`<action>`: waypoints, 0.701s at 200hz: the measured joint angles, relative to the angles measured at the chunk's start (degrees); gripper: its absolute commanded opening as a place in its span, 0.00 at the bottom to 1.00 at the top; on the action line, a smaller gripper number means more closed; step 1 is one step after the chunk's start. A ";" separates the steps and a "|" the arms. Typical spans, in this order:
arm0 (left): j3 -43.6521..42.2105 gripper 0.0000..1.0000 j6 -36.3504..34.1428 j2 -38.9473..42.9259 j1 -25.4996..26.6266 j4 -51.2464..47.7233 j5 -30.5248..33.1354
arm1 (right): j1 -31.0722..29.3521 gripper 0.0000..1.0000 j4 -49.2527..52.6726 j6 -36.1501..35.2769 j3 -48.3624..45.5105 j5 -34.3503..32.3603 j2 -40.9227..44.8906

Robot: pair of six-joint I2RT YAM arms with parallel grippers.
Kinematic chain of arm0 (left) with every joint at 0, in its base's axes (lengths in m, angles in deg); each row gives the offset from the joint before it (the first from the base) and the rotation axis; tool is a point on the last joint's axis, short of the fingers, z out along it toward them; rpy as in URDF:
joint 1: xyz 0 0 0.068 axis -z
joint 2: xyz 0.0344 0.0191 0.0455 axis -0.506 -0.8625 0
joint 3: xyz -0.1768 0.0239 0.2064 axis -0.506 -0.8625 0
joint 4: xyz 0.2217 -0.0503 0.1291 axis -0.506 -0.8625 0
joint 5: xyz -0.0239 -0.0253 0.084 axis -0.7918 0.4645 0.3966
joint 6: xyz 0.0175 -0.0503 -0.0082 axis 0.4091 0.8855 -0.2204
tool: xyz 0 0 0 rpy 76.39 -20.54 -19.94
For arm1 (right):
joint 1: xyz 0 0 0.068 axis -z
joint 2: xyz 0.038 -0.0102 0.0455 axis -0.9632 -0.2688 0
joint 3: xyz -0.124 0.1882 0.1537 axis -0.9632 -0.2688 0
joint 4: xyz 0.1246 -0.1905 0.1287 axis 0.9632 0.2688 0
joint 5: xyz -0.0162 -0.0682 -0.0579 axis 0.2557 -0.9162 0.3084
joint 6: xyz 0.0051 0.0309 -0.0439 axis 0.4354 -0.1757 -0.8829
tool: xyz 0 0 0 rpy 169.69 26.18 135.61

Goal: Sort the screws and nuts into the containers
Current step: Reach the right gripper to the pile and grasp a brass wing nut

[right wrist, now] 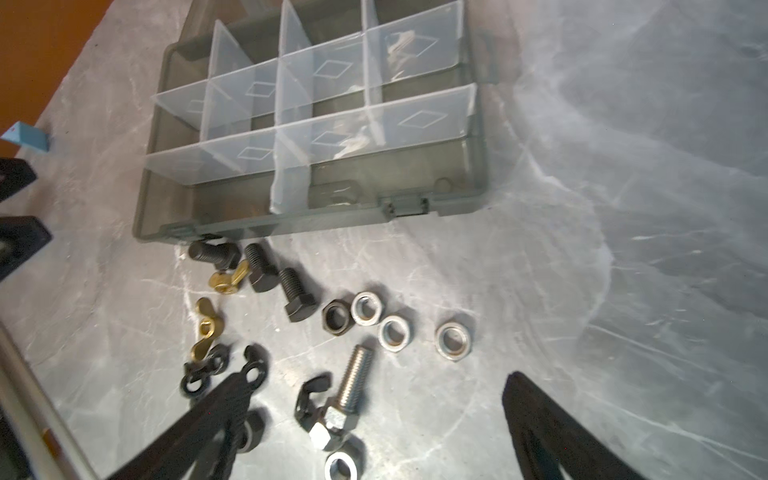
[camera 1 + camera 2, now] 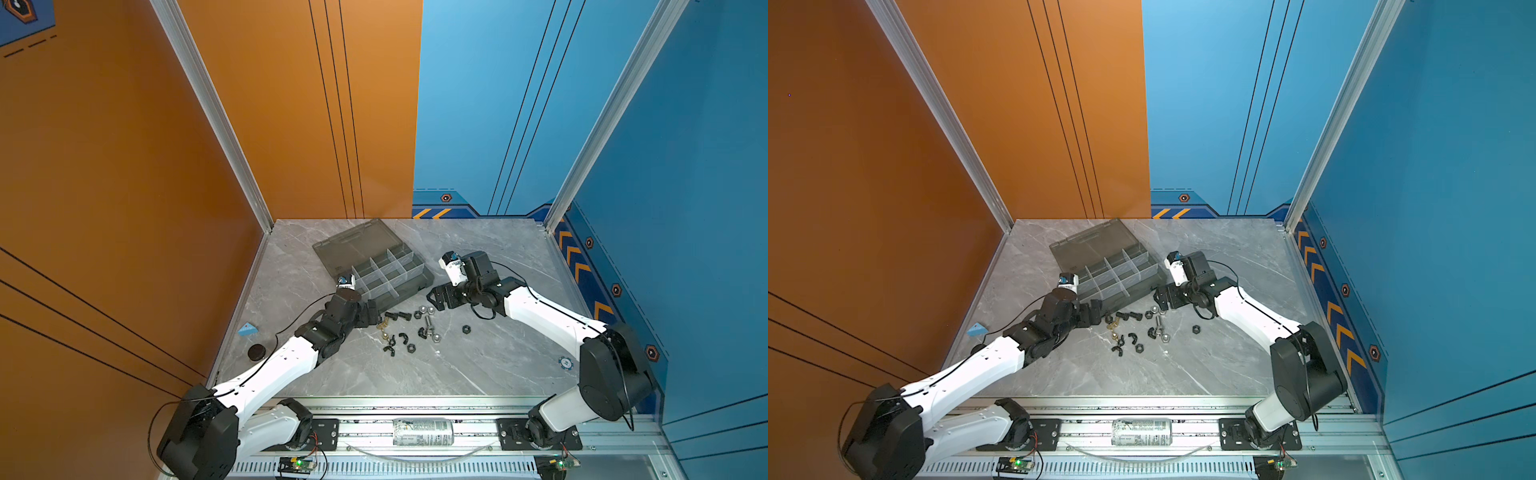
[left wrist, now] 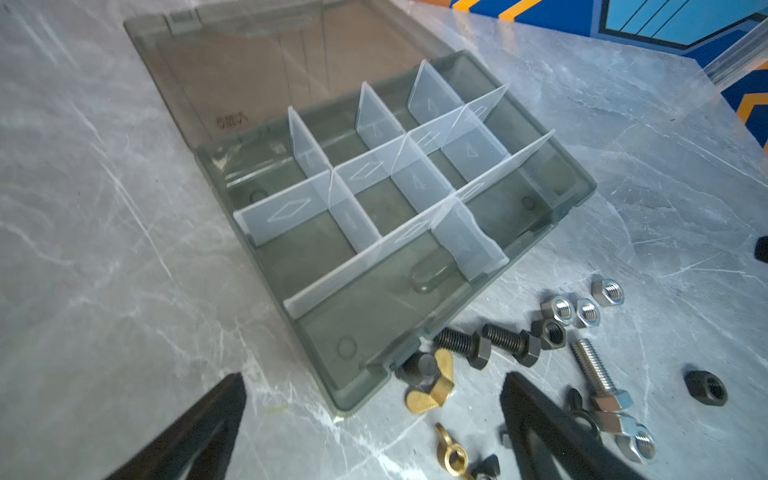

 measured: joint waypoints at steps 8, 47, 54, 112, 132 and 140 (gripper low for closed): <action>-0.09 0.98 2.47 0.33 0.00 -1.16 -0.52 | -1.01 0.94 0.26 0.04 0.68 0.61 -0.66; -3.56 0.98 11.63 5.07 -1.07 -4.74 -5.05 | -6.84 0.86 0.55 0.02 3.06 1.11 -4.09; -4.35 0.98 13.03 6.32 -1.49 -5.73 -5.81 | -7.85 0.84 0.55 0.07 3.30 1.14 -4.72; -11.52 0.98 20.39 20.74 -9.40 -12.04 -11.54 | -15.47 0.71 0.98 0.26 8.09 1.01 -11.63; -13.00 0.98 21.11 24.72 -12.48 -13.68 -13.60 | -17.90 0.66 1.27 0.24 10.43 0.79 -14.19; -13.22 0.98 21.24 25.81 -13.40 -14.29 -14.40 | -18.64 0.64 1.42 0.37 11.32 0.79 -15.23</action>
